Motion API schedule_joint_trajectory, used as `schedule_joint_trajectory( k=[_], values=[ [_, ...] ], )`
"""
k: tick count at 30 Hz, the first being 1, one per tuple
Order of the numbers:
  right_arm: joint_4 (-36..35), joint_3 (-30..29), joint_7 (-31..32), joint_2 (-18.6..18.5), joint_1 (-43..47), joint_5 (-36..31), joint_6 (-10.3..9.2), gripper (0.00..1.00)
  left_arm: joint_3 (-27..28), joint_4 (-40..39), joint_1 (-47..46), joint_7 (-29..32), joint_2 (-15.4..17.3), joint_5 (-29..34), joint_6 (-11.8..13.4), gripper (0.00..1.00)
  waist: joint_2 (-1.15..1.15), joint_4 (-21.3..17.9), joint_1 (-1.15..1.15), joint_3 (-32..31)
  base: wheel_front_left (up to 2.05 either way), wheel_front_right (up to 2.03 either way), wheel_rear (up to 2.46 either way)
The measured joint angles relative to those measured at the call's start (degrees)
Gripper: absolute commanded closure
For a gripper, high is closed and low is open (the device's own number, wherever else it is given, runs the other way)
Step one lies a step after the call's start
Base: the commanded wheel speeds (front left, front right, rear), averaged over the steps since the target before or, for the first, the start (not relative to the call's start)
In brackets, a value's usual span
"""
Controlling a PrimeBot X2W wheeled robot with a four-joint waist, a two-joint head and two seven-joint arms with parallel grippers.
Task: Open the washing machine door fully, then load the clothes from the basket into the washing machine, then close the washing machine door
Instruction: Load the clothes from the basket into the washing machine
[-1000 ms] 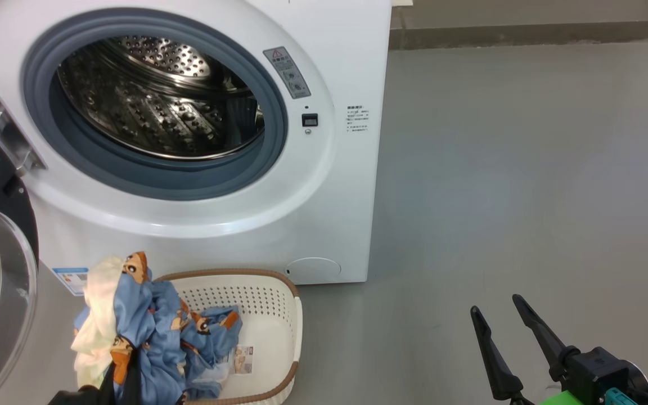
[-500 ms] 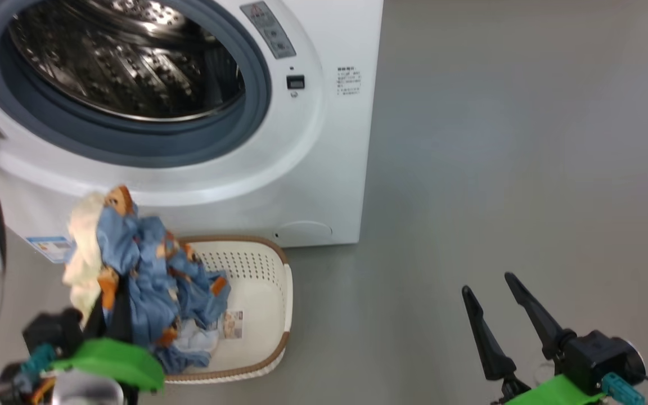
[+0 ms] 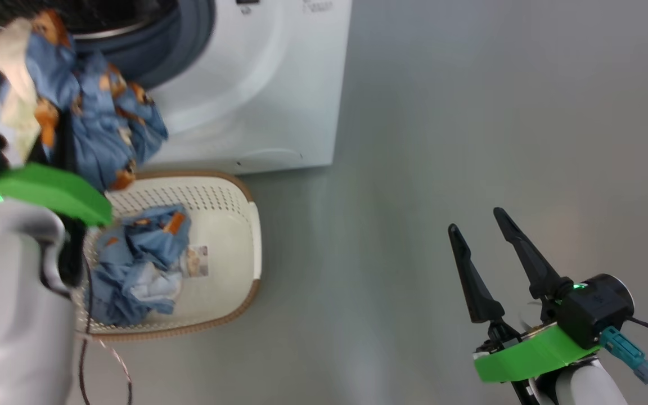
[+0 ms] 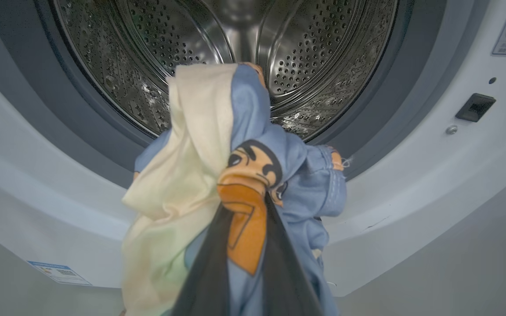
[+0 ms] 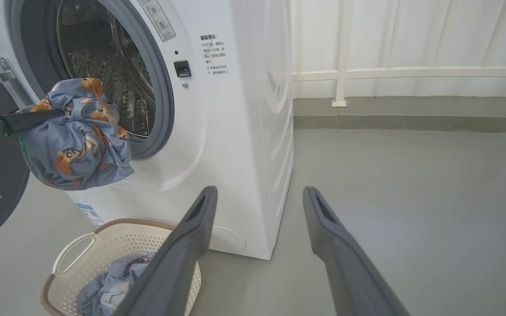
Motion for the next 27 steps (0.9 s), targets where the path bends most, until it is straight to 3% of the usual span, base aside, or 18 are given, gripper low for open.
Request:
schedule_joint_trajectory(
  k=[9,18,21,27],
  values=[
    [2.8,1.9,-2.0,-0.1,-4.8,1.8,0.00,0.00,1.1,6.7,-17.4,12.1,6.1,-1.9,-1.1,1.00,0.00,-4.1,0.00,9.1,0.00,0.00,0.00],
    [4.6,3.5,-2.5,-0.1,-7.8,3.4,0.00,0.00,2.0,8.2,-28.1,22.2,14.2,-1.9,-1.4,1.00,0.00,-9.1,0.00,14.9,0.00,0.00,0.00],
    [4.5,3.7,-2.5,-0.1,-8.4,3.8,0.00,0.00,2.9,8.0,-30.0,24.4,15.9,-1.8,0.6,1.00,0.00,-10.9,0.00,16.4,0.00,0.00,0.00],
    [4.4,4.2,-2.5,-0.1,-9.3,5.5,0.00,0.00,3.3,6.5,-33.3,21.9,19.1,0.3,2.8,1.00,0.00,-13.7,0.00,19.0,0.00,0.00,0.00]
  ],
)
